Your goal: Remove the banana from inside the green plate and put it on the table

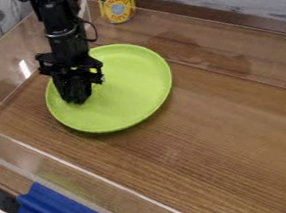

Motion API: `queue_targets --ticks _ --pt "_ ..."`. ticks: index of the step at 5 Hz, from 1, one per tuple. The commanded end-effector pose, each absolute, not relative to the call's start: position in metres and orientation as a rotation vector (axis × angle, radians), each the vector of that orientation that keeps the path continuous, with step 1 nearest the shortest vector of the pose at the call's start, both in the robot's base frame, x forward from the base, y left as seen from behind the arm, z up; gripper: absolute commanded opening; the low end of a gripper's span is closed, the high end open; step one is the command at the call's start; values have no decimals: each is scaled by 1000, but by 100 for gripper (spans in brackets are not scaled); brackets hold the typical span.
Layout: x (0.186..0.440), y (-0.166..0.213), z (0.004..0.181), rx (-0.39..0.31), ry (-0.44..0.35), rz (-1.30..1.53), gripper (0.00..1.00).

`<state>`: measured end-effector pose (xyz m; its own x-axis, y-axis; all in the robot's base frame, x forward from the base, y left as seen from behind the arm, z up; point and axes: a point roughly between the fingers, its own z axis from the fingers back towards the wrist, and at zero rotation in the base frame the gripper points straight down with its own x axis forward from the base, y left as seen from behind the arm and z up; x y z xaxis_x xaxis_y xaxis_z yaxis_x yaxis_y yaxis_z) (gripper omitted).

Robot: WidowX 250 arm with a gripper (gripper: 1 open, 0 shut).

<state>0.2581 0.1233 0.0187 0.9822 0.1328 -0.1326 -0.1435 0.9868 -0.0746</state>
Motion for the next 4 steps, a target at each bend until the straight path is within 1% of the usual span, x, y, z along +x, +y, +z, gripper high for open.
queue_targets --ticks 1,4 --pt "258 120 21 -85 126 128 0" --pt "257 114 23 -86 129 111 0"
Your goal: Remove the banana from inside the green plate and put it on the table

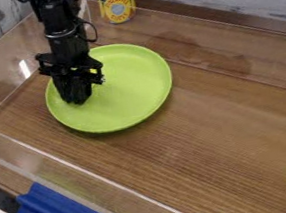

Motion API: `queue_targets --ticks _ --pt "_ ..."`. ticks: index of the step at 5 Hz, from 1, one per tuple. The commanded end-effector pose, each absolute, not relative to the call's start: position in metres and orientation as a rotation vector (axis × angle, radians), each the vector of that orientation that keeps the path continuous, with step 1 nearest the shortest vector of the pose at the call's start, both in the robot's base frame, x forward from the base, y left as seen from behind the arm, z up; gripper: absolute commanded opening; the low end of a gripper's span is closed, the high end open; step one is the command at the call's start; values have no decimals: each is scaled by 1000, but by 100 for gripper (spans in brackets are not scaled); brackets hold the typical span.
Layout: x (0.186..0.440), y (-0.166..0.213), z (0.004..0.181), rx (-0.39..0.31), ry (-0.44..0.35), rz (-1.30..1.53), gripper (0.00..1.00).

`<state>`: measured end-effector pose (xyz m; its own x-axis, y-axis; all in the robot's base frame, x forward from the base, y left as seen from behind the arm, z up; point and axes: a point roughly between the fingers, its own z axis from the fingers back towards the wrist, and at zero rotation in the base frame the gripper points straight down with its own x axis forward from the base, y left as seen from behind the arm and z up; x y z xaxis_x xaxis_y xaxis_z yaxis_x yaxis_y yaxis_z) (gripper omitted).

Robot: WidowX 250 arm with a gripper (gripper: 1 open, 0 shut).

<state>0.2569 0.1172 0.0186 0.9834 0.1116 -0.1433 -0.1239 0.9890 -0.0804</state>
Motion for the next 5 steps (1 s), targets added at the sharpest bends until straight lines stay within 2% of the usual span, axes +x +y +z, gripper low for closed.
queue_targets --ticks 1,5 --pt "257 113 24 -87 130 105 0" --pt "256 105 25 -88 137 83 0"
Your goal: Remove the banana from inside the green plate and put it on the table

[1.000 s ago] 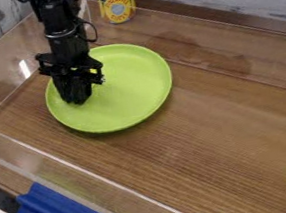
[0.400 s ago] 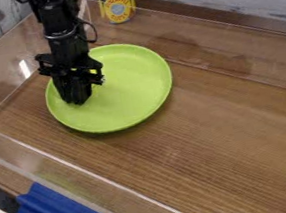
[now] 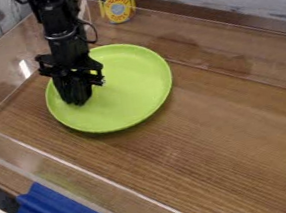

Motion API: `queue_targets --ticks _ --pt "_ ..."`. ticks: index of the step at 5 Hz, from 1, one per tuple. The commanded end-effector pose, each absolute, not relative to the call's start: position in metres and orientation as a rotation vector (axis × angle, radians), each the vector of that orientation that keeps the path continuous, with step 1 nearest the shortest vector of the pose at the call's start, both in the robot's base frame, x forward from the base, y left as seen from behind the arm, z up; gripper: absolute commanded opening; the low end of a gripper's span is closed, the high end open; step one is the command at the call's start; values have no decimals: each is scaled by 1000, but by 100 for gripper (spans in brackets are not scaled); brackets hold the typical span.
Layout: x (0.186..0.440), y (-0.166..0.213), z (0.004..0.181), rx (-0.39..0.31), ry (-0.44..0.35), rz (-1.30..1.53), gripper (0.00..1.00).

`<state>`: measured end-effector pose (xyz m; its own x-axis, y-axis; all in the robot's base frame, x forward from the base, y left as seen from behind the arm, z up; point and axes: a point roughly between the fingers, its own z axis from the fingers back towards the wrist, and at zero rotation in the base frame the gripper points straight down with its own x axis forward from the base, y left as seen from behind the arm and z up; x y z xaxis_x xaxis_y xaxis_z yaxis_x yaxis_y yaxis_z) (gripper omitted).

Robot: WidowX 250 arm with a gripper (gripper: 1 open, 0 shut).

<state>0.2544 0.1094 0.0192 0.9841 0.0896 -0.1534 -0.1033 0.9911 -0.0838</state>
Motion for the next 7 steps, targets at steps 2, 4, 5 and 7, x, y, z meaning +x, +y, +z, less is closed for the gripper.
queue_targets --ticks 2,4,5,7 --pt "257 101 27 -90 140 79 0" --pt "257 97 29 -92 145 75 0" --pt "257 95 30 -94 147 74 0" --pt "257 90 33 -97 151 74 0"
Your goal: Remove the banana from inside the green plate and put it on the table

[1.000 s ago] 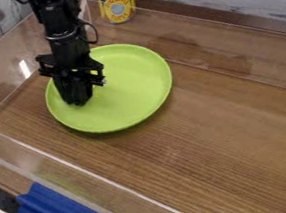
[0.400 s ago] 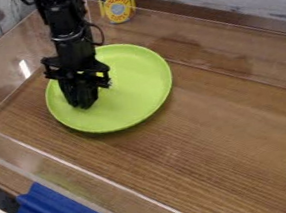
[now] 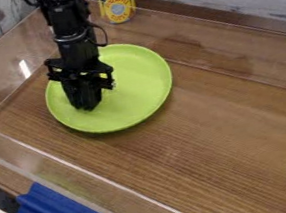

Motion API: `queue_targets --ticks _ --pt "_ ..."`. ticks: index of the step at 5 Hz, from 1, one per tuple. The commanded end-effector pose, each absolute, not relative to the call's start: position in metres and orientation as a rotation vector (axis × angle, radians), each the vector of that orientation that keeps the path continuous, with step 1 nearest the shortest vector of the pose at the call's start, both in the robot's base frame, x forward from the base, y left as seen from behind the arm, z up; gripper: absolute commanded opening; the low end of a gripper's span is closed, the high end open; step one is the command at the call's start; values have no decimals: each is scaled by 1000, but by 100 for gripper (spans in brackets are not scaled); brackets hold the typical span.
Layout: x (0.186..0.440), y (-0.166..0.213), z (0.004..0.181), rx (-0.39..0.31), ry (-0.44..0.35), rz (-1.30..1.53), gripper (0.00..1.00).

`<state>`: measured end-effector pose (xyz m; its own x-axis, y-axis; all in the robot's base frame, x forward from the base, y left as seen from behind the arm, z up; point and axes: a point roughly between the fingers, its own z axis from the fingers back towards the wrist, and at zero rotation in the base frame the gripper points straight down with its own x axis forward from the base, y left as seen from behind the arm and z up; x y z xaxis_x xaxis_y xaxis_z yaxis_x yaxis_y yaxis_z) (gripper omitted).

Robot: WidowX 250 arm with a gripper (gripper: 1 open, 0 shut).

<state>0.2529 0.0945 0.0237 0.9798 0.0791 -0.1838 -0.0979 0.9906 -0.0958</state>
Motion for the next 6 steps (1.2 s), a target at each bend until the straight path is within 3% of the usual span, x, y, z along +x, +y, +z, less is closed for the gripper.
queue_targets --ticks 1,6 --pt "257 88 34 -98 152 73 0" --pt "256 73 37 -110 153 63 0"
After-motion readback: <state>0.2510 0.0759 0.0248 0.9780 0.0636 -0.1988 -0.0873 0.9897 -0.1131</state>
